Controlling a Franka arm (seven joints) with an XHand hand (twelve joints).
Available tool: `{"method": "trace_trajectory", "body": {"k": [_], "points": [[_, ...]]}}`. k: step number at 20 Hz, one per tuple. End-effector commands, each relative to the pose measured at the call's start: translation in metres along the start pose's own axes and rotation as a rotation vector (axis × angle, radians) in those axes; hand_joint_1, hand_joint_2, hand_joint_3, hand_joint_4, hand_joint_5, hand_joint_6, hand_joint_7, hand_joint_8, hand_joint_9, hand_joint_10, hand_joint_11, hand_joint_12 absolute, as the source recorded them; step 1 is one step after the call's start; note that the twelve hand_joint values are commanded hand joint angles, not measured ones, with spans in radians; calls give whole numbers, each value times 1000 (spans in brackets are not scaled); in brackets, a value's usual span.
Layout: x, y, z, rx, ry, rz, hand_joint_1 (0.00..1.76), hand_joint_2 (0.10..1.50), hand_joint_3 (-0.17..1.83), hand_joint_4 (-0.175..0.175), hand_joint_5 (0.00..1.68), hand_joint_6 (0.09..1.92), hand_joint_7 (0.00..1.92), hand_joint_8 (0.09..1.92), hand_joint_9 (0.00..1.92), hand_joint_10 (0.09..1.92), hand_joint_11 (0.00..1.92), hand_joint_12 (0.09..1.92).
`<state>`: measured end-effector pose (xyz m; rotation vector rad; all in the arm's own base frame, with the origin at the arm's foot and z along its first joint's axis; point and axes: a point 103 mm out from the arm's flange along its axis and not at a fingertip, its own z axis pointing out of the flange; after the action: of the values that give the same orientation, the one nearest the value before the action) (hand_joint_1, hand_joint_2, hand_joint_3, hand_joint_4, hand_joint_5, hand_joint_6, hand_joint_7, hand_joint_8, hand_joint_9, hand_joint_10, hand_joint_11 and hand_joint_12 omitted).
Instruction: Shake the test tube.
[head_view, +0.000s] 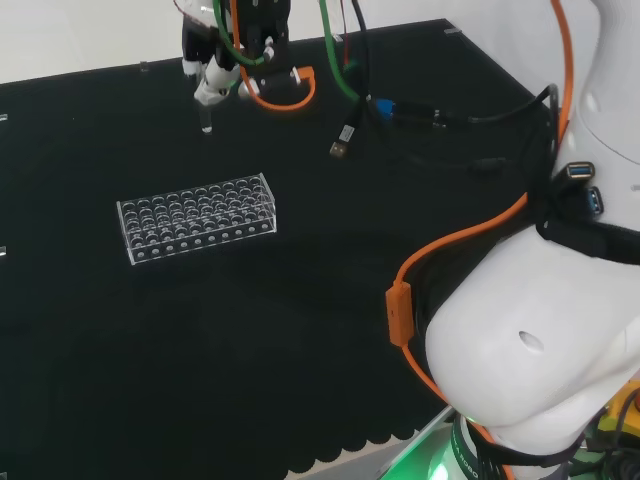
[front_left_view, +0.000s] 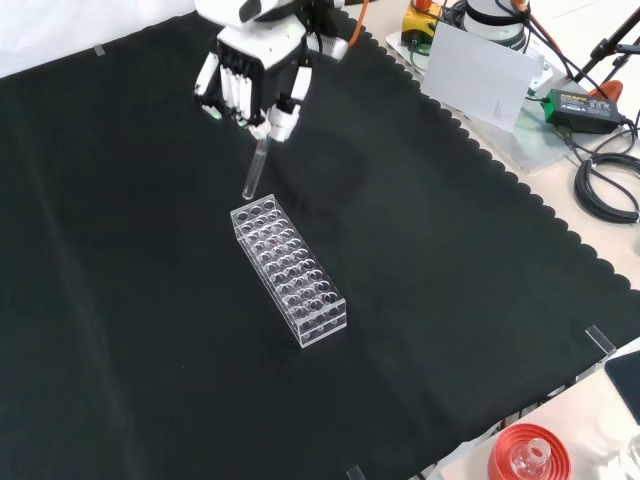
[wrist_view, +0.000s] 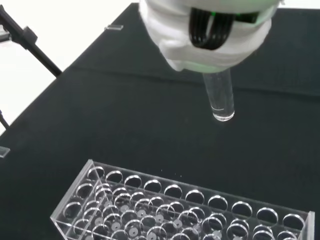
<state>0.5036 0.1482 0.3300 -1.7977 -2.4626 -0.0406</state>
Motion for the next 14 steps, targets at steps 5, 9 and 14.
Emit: {"method": "trace_trajectory", "body": {"k": [5,9,14], "points": [[-3,-12,-26,-10,12,23,1425,712,495,-175,1279,555,1421,619,1273,389,564,1325],[9,-8,-28,-9,66,14,1425,710,497,-175,1280,554,1423,618,1274,389,564,1325],[61,-1,-26,5,108,-116,1425,709,500,-175,1281,553,1424,616,1274,388,564,1325]]}}
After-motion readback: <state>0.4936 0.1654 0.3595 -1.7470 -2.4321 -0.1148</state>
